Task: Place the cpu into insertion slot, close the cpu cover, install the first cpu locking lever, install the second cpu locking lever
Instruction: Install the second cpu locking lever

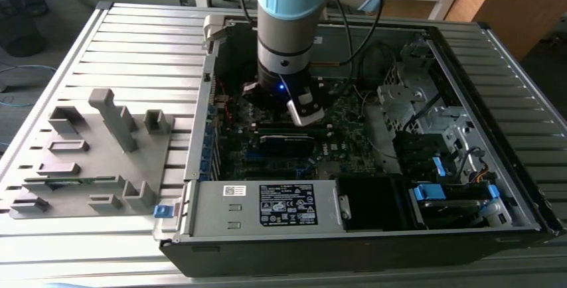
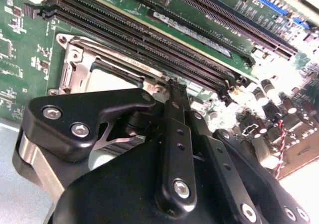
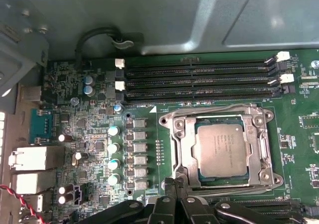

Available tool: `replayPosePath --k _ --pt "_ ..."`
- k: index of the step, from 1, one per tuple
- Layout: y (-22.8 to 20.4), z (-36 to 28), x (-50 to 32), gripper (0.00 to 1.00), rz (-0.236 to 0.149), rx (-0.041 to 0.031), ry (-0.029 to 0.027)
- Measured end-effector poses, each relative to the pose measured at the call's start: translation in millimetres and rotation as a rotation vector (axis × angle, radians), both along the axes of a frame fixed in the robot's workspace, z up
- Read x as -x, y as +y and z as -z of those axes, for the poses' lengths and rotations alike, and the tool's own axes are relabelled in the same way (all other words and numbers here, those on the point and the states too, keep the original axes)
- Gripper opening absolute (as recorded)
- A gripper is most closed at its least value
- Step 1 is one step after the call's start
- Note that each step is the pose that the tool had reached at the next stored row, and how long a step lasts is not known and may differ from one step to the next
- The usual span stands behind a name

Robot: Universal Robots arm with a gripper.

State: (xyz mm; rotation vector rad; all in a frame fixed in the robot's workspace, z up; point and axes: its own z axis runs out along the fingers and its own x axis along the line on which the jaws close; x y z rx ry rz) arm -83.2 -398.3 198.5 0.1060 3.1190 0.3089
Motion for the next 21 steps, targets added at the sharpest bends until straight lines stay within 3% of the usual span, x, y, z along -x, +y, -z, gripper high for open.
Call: replayPosePath --k 11,15,21 --pt "-7.2 3.4 4.2 0.11 0.0 -0.0138 0.0" --pt "-7.8 3.7 5.4 0.11 0.0 -0.0237 0.0" --pt "-7.9 4.1 5.6 0.11 0.0 -0.0249 0.0001"
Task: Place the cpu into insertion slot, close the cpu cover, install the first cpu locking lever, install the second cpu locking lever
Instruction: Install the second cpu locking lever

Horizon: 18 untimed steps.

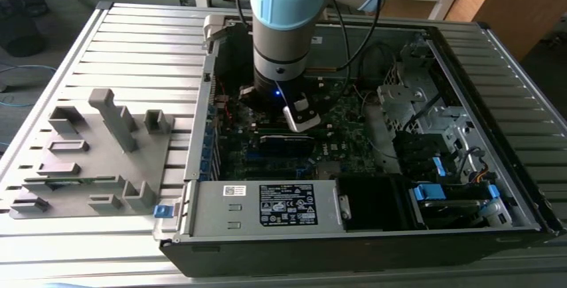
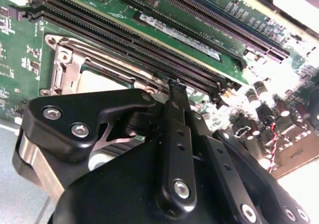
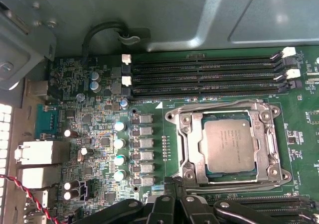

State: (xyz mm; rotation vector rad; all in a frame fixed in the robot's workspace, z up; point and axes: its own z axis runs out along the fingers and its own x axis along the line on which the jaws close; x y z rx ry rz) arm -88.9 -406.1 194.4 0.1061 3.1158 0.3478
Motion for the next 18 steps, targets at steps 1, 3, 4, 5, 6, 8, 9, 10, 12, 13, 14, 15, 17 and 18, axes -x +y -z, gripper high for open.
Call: replayPosePath --k 1,3,4,5,6,8,9,10,12,13,14,15,17,18 --pt "0.0 0.2 0.0 0.11 0.0 -0.0001 0.0" --pt "0.0 1.0 0.0 0.11 0.0 -0.0001 -0.0001" --pt "0.0 1.4 0.0 0.11 0.0 0.0 0.0" --pt "0.0 1.6 0.0 0.11 0.0 0.0001 0.0001" --pt "0.0 1.7 0.0 0.11 0.0 0.0002 0.0001" --pt "0.0 1.9 0.0 0.11 0.0 0.0 0.0" --pt "0.0 2.0 0.0 0.11 0.0 -0.0001 -0.0001" --pt "0.0 2.0 0.0 0.11 0.0 -0.0001 -0.0001" --pt "0.0 2.1 0.2 0.11 0.0 0.0005 0.0" --pt "0.1 2.2 0.2 0.11 0.0 0.0014 -0.0001" --pt "0.1 2.3 0.2 0.11 0.0 0.0029 -0.0001" --pt "0.1 2.3 0.2 0.11 0.0 0.0044 -0.0001" --pt "0.0 2.3 0.3 0.11 0.0 0.0068 -0.0001" --pt "0.0 2.2 0.3 0.11 0.0 0.0076 0.0"
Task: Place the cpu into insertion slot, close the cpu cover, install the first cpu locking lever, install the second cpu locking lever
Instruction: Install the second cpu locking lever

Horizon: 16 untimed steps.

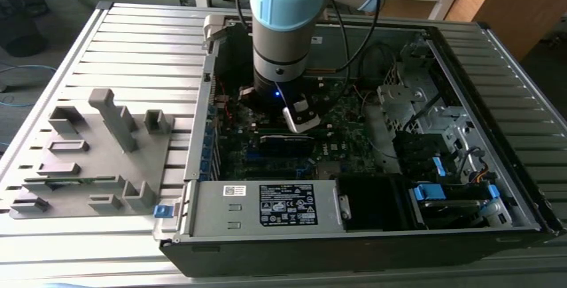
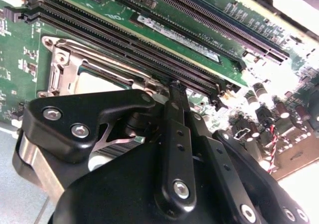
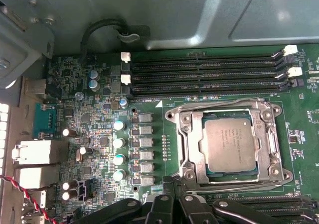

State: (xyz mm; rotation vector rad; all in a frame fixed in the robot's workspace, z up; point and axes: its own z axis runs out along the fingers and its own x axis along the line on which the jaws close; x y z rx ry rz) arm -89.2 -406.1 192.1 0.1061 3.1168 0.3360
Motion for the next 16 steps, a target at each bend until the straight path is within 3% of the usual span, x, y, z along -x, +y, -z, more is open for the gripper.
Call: replayPosePath --k 6,16 --pt "0.0 -3.0 0.0 0.11 0.0 0.0 -0.0003" --pt "0.0 -16.4 0.0 0.11 0.0 0.0003 0.0"
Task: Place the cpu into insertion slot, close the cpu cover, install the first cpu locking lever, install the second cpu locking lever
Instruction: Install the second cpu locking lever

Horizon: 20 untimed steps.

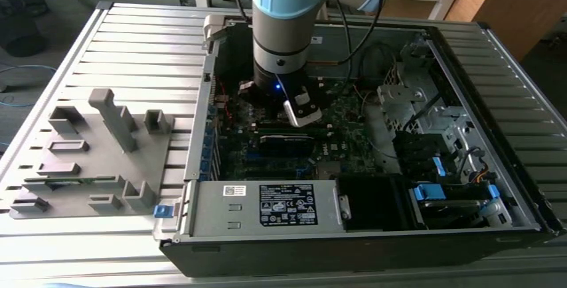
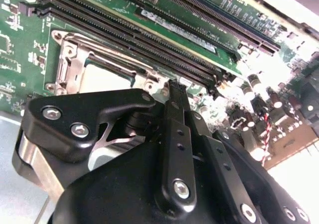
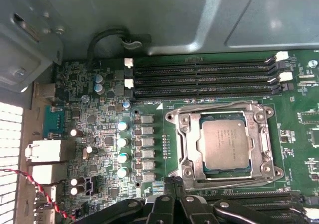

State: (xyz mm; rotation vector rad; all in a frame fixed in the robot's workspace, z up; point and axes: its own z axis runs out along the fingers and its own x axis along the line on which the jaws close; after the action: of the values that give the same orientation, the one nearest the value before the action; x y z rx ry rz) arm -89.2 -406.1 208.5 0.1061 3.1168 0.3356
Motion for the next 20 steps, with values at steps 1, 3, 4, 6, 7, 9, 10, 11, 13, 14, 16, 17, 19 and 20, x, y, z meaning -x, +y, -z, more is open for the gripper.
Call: replayPosePath --k 1,3,4,6,7,9,10,11,13,14,16,17,19,20 --pt "0.0 -2.2 0.0 0.11 0.0 0.0 0.0" --pt "0.0 -8.3 -0.1 0.11 0.0 0.0 -0.0001" --pt "0.0 -11.2 -0.1 0.11 0.0 0.0002 0.0" --pt "0.0 -13.4 -0.1 0.11 0.0 0.0008 0.0" --pt "0.0 -13.4 -0.3 0.11 0.0 0.0008 -0.0002" --pt "0.0 -13.5 -1.6 0.11 0.0 0.0011 0.0" --pt "0.0 -13.5 -2.9 0.11 0.0 0.0011 0.0" --pt "0.0 -13.5 -4.5 0.11 0.0 0.0011 0.0" --pt "0.1 -13.4 -8.3 0.11 0.001 0.0012 0.0001" --pt "0.2 -13.3 -10.8 0.11 0.001 0.0012 -0.0001" --pt "0.3 -13.2 -15.2 0.11 0.001 0.0015 0.0" --pt "0.4 -13.2 -17.2 0.11 0.001 0.0017 0.0" --pt "0.5 -13.1 -20.9 0.11 0.001 0.0022 0.0" --pt "0.5 -13.0 -22.8 0.11 0.002 0.0025 0.0"
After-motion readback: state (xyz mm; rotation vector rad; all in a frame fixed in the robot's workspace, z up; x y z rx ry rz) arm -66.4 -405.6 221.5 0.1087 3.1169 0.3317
